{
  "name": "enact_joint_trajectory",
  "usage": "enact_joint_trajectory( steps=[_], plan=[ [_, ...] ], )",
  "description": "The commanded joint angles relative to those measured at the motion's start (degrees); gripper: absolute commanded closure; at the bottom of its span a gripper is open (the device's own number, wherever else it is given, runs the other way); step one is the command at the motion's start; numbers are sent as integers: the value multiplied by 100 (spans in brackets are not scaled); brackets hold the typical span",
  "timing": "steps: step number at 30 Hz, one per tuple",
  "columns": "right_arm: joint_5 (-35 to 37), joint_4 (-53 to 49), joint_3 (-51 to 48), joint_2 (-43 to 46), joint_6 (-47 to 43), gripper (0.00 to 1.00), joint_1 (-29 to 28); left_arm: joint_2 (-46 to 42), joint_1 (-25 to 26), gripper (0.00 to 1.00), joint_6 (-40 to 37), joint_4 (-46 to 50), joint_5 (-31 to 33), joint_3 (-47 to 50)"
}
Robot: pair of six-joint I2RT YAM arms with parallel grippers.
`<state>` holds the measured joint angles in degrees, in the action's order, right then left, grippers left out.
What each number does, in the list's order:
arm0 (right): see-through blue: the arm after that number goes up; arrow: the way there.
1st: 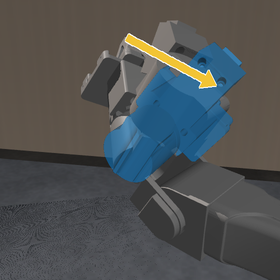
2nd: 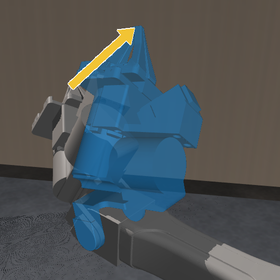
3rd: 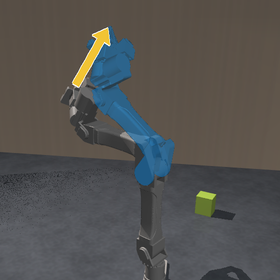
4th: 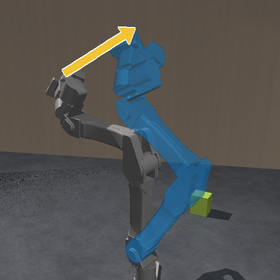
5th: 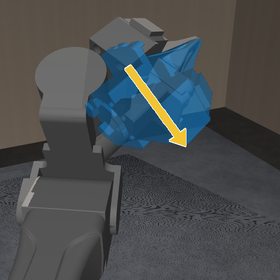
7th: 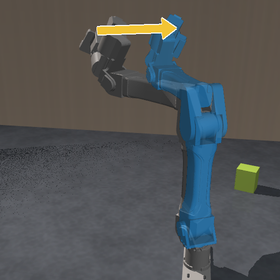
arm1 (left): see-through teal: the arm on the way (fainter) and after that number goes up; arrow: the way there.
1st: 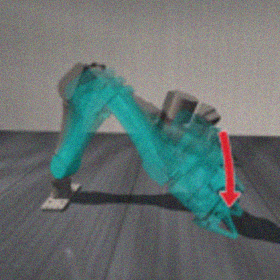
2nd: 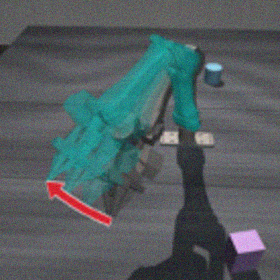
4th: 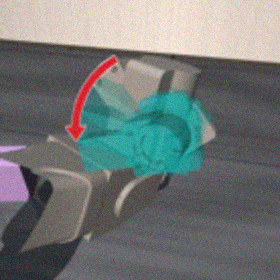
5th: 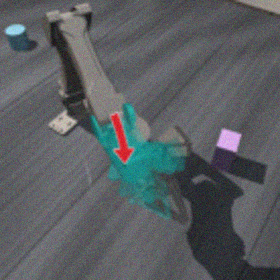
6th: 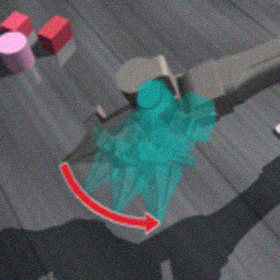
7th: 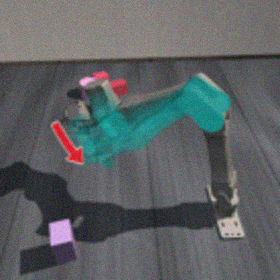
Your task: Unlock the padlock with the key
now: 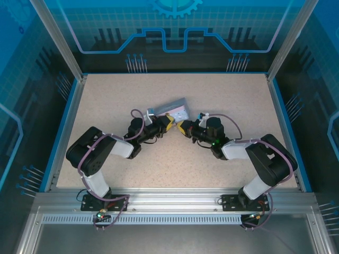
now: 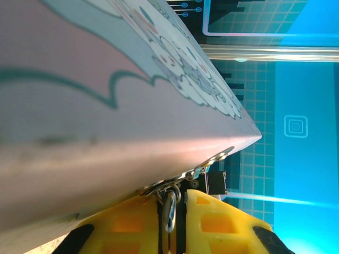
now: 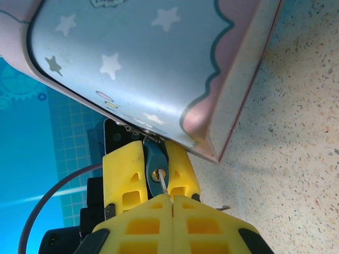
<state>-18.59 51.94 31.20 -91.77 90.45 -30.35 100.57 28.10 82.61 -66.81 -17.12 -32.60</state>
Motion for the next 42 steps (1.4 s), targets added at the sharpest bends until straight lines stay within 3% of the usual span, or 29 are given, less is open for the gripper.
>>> enact_joint_trajectory(
  steps=[1, 13, 26, 42],
  plan=[
    [-126, 429, 141, -235, 24, 100, -13, 35, 79, 100, 41, -588, -317, -62],
    [-511, 819, 292, -663, 51, 100, 367, -21, 77, 100, 32, -585, -397, 32],
    [-632, 510, 634, -428, -38, 100, 269, 81, 82, 100, 12, -601, -406, 43],
    [-647, 1068, 783, -922, 411, 100, -3, 48, 84, 100, 17, -580, -356, 44]
  ],
)
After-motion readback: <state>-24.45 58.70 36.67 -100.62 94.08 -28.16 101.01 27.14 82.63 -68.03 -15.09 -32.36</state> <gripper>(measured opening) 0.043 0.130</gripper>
